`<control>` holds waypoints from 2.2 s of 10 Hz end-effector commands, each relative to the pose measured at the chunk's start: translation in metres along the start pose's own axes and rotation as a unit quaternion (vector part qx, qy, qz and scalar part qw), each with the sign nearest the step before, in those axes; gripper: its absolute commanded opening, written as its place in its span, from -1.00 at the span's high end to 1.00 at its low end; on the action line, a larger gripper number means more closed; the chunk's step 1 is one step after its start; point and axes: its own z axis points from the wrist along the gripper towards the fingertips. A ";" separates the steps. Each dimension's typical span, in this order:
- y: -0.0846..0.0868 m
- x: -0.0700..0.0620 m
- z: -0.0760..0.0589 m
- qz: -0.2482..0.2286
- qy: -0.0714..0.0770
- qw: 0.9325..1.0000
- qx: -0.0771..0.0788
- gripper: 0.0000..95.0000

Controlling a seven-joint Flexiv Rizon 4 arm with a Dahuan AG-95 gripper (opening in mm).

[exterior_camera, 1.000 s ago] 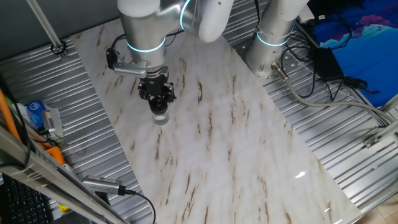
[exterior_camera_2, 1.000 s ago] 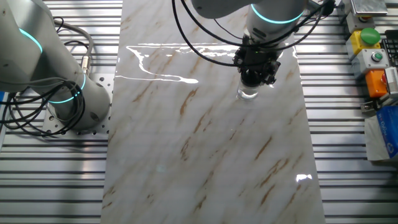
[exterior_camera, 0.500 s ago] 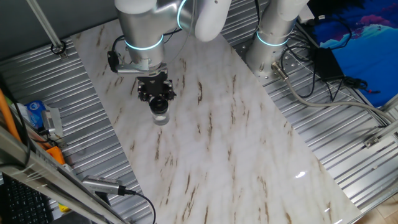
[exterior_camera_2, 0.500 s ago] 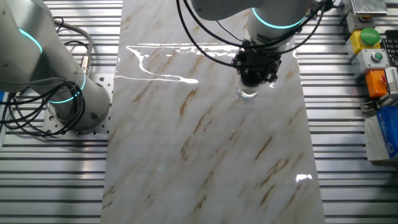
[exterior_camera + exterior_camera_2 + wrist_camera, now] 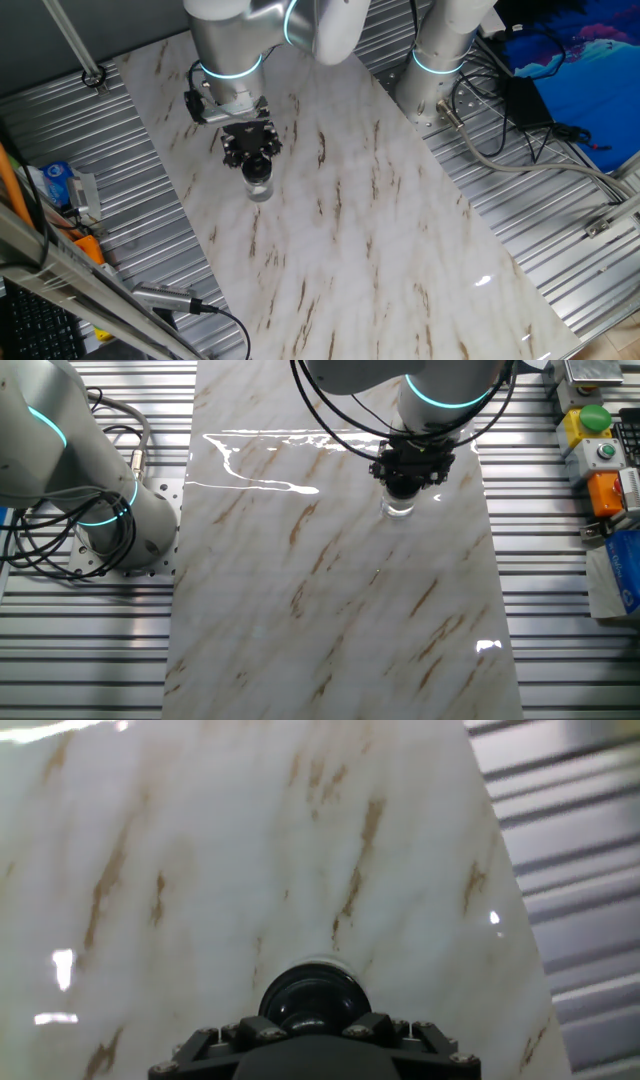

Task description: Unscrew the lid from the jar

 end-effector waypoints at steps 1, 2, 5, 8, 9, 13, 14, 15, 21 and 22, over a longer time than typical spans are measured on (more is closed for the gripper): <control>0.000 0.000 -0.001 -0.092 -0.001 0.996 -0.001 1.00; 0.001 0.000 -0.002 -0.113 0.000 0.994 -0.001 1.00; 0.001 0.000 -0.002 -0.163 0.004 0.987 -0.003 1.00; 0.001 0.000 -0.002 -0.199 0.004 0.980 -0.006 1.00; 0.002 0.000 -0.001 -0.211 0.003 0.978 -0.006 1.00; 0.003 0.000 0.001 -0.256 -0.001 0.967 -0.010 1.00; 0.003 0.000 0.001 -0.277 -0.002 0.961 -0.010 1.00; 0.003 0.000 0.000 -0.294 -0.003 0.956 -0.011 1.00; 0.003 0.000 0.000 -0.368 -0.003 0.930 -0.012 1.00; 0.003 0.000 0.000 -0.365 -0.003 0.931 -0.012 1.00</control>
